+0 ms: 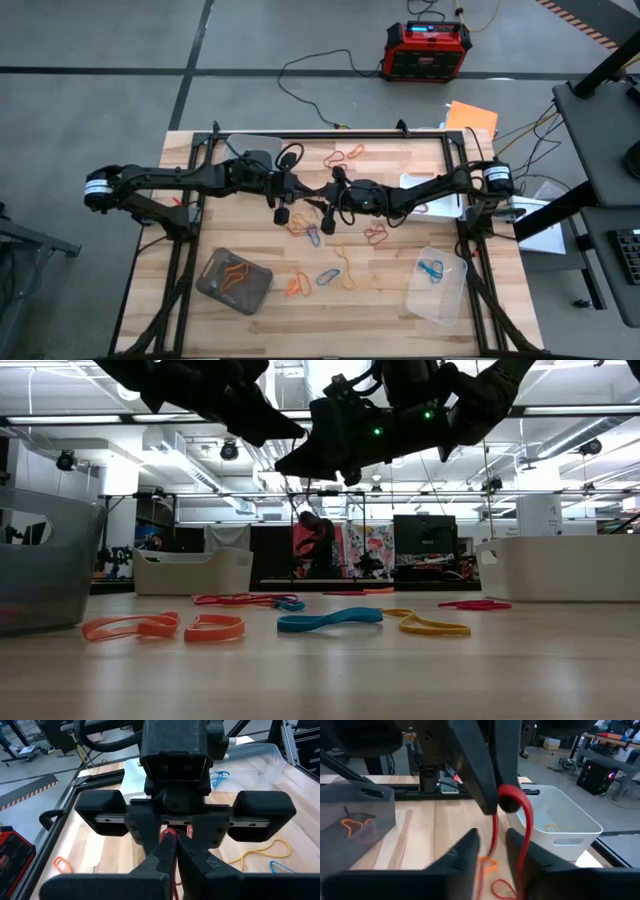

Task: Sort rubber bands into baskets
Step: Put the red rubber band into the white bin

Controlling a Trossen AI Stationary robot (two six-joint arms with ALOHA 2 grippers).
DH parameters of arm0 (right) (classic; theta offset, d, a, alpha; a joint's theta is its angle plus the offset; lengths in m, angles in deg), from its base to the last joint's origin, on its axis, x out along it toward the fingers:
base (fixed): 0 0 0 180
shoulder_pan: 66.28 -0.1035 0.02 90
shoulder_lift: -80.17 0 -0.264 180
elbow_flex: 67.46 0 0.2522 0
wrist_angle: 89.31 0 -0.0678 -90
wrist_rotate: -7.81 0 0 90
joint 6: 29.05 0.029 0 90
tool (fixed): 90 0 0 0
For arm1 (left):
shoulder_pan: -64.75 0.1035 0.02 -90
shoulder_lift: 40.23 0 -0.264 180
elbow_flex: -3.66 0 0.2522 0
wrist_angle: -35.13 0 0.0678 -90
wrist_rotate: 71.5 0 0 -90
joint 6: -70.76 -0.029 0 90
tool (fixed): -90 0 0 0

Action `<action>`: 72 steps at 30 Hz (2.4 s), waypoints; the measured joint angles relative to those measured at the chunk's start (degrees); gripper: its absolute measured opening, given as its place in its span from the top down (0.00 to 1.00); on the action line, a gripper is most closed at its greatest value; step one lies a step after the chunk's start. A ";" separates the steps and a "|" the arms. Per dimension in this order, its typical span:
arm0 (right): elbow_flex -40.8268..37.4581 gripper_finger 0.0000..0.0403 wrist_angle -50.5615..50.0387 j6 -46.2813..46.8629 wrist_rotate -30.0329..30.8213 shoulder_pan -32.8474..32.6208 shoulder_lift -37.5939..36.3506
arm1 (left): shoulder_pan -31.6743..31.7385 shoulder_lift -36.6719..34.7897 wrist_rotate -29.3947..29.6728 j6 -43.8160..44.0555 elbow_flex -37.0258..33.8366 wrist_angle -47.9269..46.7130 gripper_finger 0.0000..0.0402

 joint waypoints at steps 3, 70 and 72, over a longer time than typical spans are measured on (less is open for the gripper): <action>0.00 0.95 -0.04 -0.53 0.02 0.00 0.00 | 0.00 0.00 0.14 1.49 -0.03 1.11 1.00; 22.76 0.98 -102.34 23.88 22.86 0.52 -25.09 | 0.17 -0.73 9.94 5.81 -0.05 -14.90 0.46; 22.93 0.98 -107.13 27.69 24.90 0.73 -25.09 | 0.17 -0.59 9.94 5.80 -0.05 -14.69 0.46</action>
